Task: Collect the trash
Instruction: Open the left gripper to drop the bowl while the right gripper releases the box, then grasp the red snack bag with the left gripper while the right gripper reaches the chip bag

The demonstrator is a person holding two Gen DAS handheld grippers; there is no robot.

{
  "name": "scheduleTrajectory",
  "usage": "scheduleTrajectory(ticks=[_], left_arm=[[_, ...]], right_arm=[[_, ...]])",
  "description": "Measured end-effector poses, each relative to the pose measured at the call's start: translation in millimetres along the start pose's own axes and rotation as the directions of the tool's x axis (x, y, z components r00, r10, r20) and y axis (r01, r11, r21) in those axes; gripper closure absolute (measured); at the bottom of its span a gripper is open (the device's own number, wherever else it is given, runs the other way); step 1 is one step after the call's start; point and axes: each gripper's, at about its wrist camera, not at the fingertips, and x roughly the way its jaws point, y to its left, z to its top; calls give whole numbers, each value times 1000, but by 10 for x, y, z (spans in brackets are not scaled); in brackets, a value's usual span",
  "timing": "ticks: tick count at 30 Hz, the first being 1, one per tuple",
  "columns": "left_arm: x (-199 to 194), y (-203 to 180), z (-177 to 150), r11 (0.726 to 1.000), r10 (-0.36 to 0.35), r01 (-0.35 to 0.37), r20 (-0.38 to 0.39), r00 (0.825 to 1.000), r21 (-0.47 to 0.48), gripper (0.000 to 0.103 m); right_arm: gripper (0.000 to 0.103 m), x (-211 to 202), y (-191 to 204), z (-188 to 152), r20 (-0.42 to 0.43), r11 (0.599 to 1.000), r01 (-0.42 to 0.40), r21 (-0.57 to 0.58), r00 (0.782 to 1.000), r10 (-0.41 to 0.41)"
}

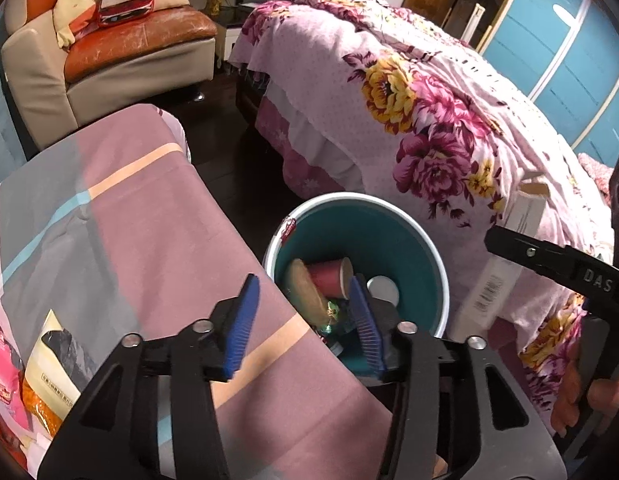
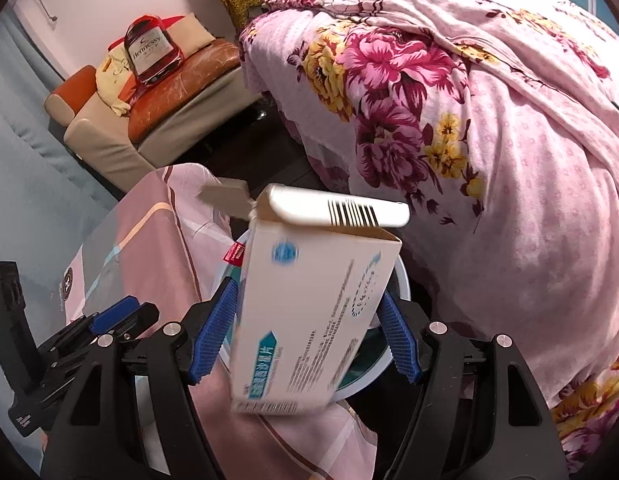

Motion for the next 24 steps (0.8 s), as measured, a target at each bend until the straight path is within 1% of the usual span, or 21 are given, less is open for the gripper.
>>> scheduleTrajectory(ticks=[1,2,4,6,13,19,24], left_arm=[[-32,7,-14,1000,-1,1,5,1000,-2,42],[-58,12,-28,1000,-1,1,11,1000,-2,38],[-133,29,-76,1000,9,-9,26,1000,-1,23],[-179,58,-108,1000,11,-10,34,999,-5,17],[-240,251,-228,998,1,1,25,1000,-63,15],[-286,371,-286,996,-5,7,22,1000,-86,14],[-314,433,-319,995,-11,13,22,1000,-103,13]], right_arm=[[37,2,1,-6,-1,1000,2,-1,1000,-2],[37,4,3,-12,-4,1000,4,0,1000,-4],[37,6,4,-21,-9,1000,8,1,1000,-8],[37,16,14,-34,-14,1000,15,-5,1000,-15],[37,83,88,-53,-30,999,27,-26,999,-27],[36,230,165,-111,-86,998,39,-42,995,-43],[29,278,249,-167,-123,998,37,-55,991,-44]])
